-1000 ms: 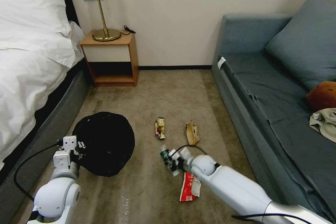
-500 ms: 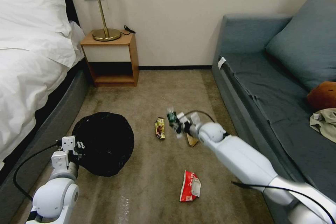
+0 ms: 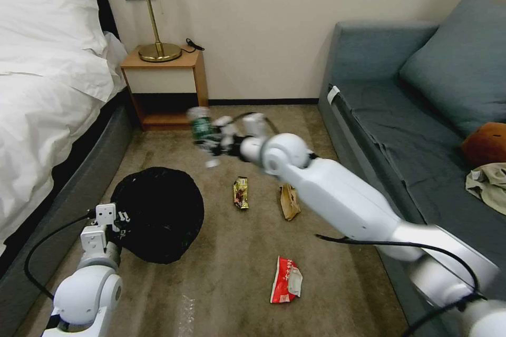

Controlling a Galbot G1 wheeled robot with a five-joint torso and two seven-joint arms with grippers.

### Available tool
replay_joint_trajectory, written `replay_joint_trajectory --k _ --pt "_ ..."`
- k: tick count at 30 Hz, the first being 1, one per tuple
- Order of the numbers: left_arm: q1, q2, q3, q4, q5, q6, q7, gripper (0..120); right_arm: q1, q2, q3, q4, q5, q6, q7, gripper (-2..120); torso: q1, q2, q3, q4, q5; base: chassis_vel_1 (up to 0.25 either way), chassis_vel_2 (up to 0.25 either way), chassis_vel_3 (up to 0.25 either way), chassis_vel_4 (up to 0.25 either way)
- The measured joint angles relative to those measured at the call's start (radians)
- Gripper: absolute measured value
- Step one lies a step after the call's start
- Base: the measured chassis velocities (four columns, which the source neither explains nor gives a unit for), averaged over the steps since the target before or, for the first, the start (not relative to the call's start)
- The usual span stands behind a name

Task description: Pick up the trash bin, then pick up the garbage on the floor and place it into the trash bin.

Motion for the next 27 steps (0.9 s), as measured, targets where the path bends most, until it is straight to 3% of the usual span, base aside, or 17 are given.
replay_joint_trajectory --k 4,17,20,22,27 --pt "0.0 -0.003 -0.003 -0.009 -0.001 0.005 0.0 1 -0.028 0.054 -0.062 -0.006 0.001 0.0 0.02 25 0.0 0.0 0.0 -0.0001 0.0001 0.0 0.0 0.0 0.0" --pt "-0.002 0.001 -0.014 0.0 -0.029 0.007 -0.002 1 -0.135 0.037 -0.136 0.014 -0.032 0.013 0.037 25 0.0 0.0 0.0 -0.0005 0.0004 0.0 0.0 0.0 0.0" --pt "-0.002 -0.003 -0.008 0.0 -0.042 0.019 -0.002 1 -0.15 0.039 -0.143 0.014 -0.032 0.012 0.058 32 0.0 0.0 0.0 -0.0005 0.0003 0.0 0.0 0.0 0.0" --pt "0.001 -0.007 -0.003 -0.002 -0.043 0.022 -0.003 1 -0.158 0.043 -0.15 0.013 -0.034 0.01 0.065 45 0.0 0.0 0.0 -0.0003 0.0004 0.0 0.0 0.0 0.0" --pt "0.002 -0.011 0.002 -0.004 -0.042 0.022 -0.003 1 -0.159 0.043 -0.153 0.011 -0.036 0.009 0.067 57 0.0 0.0 0.0 -0.0003 0.0003 0.0 0.0 0.0 0.0"
